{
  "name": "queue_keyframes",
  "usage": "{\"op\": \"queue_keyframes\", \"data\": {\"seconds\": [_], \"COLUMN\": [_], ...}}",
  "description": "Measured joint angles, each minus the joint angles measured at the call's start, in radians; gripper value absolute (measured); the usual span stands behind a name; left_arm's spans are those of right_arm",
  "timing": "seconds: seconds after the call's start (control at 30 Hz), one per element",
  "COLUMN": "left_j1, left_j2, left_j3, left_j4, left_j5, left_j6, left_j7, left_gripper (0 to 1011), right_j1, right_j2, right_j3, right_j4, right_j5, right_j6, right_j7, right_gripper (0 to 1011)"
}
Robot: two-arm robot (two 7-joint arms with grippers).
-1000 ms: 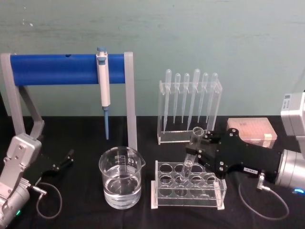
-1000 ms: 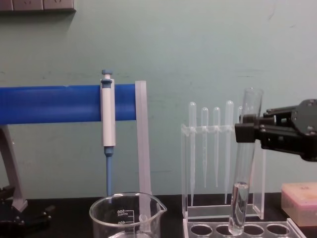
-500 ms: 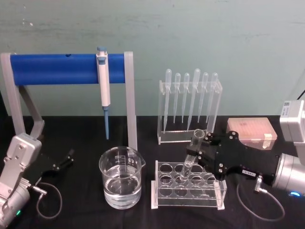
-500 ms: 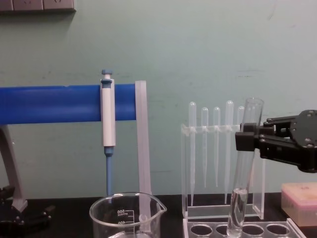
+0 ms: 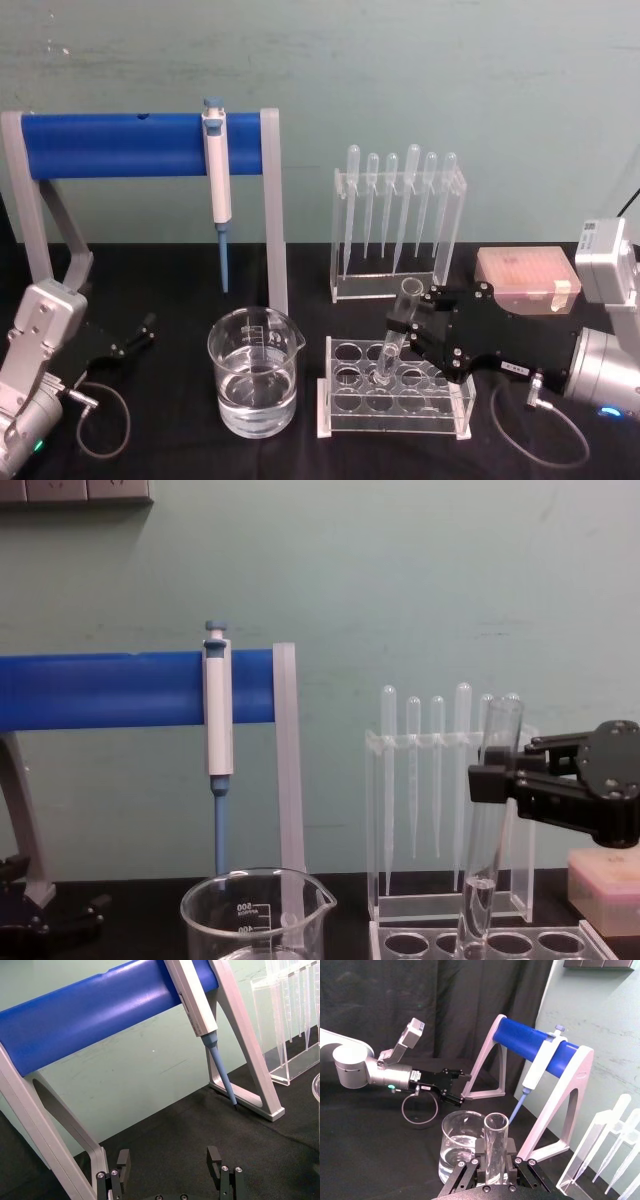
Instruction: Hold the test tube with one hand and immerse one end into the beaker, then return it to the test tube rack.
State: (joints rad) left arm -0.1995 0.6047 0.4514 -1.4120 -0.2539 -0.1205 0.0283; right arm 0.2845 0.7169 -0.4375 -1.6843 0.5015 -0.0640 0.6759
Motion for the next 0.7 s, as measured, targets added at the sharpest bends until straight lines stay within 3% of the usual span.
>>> {"op": "queue_keyframes", "data": {"seconds": [0.7], "left_j1": [0.0], "left_j2": [0.0], "left_j3": [0.0], "left_j4": [0.0], "left_j5": [0.0], "left_j6": [0.0], "left_j7": [0.0], "left_gripper": [1000], "right_j1": [-0.009], "right_j2": [-0.027], "right_j3": [0.001], "right_j4": [0.051], "right_j5": [-0.007], "right_j6": [-0.022], "right_j7": [0.015], "right_gripper": [224]}}
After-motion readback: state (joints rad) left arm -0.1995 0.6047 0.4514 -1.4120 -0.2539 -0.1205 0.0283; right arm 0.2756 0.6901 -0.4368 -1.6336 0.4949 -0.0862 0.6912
